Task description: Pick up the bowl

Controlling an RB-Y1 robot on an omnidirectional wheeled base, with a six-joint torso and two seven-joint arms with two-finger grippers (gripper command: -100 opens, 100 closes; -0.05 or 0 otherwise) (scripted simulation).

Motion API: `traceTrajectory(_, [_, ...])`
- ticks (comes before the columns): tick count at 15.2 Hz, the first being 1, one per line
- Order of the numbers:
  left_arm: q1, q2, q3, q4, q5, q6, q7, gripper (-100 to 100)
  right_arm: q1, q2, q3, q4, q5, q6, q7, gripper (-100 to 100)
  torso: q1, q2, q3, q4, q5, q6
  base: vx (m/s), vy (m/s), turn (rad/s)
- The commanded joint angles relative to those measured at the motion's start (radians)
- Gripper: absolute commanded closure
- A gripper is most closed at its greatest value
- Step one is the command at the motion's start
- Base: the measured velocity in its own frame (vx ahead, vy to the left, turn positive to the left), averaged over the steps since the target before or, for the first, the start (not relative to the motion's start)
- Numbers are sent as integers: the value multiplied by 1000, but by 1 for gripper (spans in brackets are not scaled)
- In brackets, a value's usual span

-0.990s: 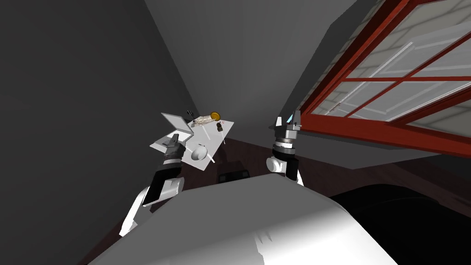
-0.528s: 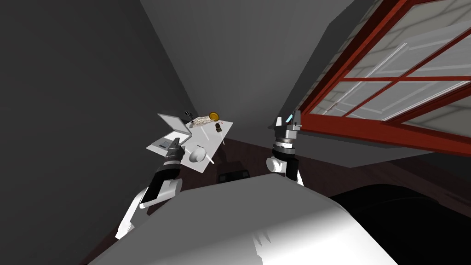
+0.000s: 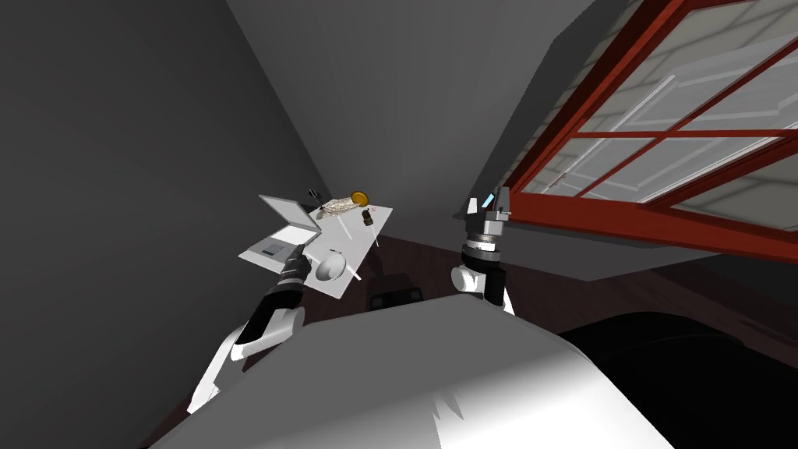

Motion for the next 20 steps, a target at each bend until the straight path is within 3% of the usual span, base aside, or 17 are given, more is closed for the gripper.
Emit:
traceTrajectory(1, [2,3,15,25,13,50,-3,-100,0,0,0,0,0,0,0,0,0,0,0,0,0,0,36,-8,-47])
traceTrajectory(15, [29,-7,74,109,67,301,-16,-100,0,0,0,0,0,0,0,0,0,-1,-1,0,0,0,46,-12,-47])
traceTrajectory(20, [43,-19,107,156,98,419,-23,-100,0,0,0,0,0,0,0,0,0,-1,-1,0,0,0,54,-12,-54])
